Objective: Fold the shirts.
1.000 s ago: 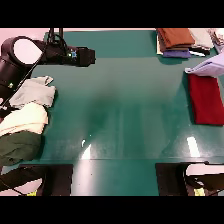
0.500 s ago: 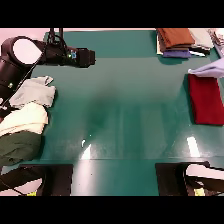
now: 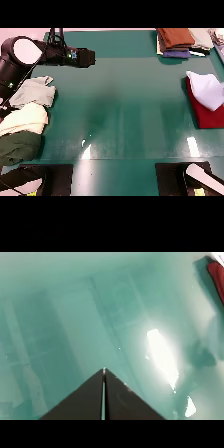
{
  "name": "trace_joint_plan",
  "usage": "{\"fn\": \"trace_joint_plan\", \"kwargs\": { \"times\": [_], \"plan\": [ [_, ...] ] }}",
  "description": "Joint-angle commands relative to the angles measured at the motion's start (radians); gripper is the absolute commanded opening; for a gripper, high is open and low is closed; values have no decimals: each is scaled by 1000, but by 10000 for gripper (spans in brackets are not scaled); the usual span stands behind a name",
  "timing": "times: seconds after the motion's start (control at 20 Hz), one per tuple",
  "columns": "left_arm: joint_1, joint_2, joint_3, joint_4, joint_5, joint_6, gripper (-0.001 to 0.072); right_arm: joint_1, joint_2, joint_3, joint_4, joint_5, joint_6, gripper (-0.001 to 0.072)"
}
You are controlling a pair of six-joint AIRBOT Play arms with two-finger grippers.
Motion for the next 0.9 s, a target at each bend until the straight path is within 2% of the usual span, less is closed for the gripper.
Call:
{"fn": "trace_joint_plan", "kwargs": {
  "times": [0.0,0.25,0.7,0.75,0.8,0.85],
  "plan": [
    [0,0,0,0,0,7,24,-62,88,-109,-11,39,6,489],
    [0,0,0,0,2,6,24,34,196,-63,-10,55,3,488],
    [0,0,0,0,-22,3,24,652,225,-64,-12,39,3,485],
    [0,0,0,0,-22,3,24,710,212,-64,-13,36,3,474],
    [0,0,0,0,-22,3,25,767,199,-64,-13,35,3,422],
    [0,0,0,0,-22,3,25,814,186,-64,-14,33,3,323]
  ]
}}
